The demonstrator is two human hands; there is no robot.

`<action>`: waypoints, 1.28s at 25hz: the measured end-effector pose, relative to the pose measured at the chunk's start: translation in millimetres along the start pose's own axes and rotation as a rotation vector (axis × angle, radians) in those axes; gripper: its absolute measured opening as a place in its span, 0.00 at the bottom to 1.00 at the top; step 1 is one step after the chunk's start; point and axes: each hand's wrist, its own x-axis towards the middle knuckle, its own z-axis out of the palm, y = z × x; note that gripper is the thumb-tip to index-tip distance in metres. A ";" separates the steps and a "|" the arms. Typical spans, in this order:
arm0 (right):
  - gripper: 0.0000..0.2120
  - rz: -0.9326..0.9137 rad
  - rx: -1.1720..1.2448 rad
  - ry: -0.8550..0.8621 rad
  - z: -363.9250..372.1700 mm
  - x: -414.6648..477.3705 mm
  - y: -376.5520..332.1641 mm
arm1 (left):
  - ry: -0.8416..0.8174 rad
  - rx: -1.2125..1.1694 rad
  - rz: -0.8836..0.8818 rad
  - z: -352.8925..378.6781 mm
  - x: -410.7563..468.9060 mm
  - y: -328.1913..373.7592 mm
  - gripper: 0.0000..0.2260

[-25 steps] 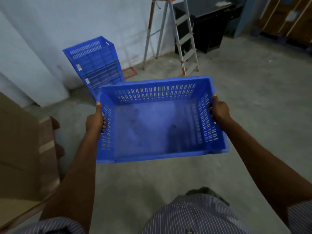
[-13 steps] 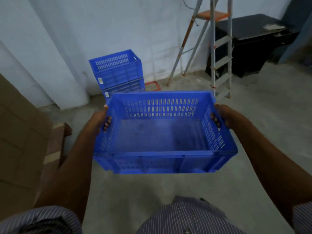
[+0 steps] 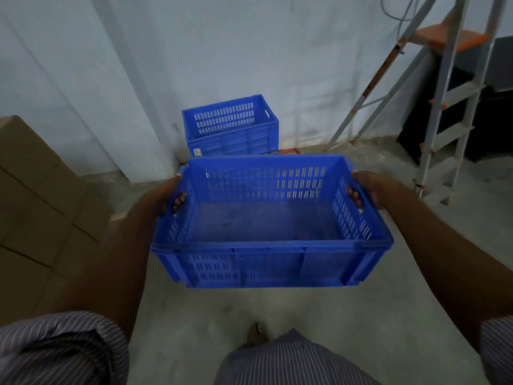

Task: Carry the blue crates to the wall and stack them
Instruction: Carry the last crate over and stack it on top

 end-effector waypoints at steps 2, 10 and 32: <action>0.29 -0.044 -0.006 -0.020 18.0 26.3 -41.4 | 0.016 -0.006 0.015 -20.1 36.6 26.9 0.29; 0.30 -0.227 -0.002 0.044 52.1 141.9 -222.0 | 0.207 -0.083 0.108 -67.3 176.9 141.7 0.26; 0.21 -0.382 -0.037 0.046 180.5 485.9 -582.2 | 0.560 -0.116 0.141 -167.0 536.3 344.7 0.29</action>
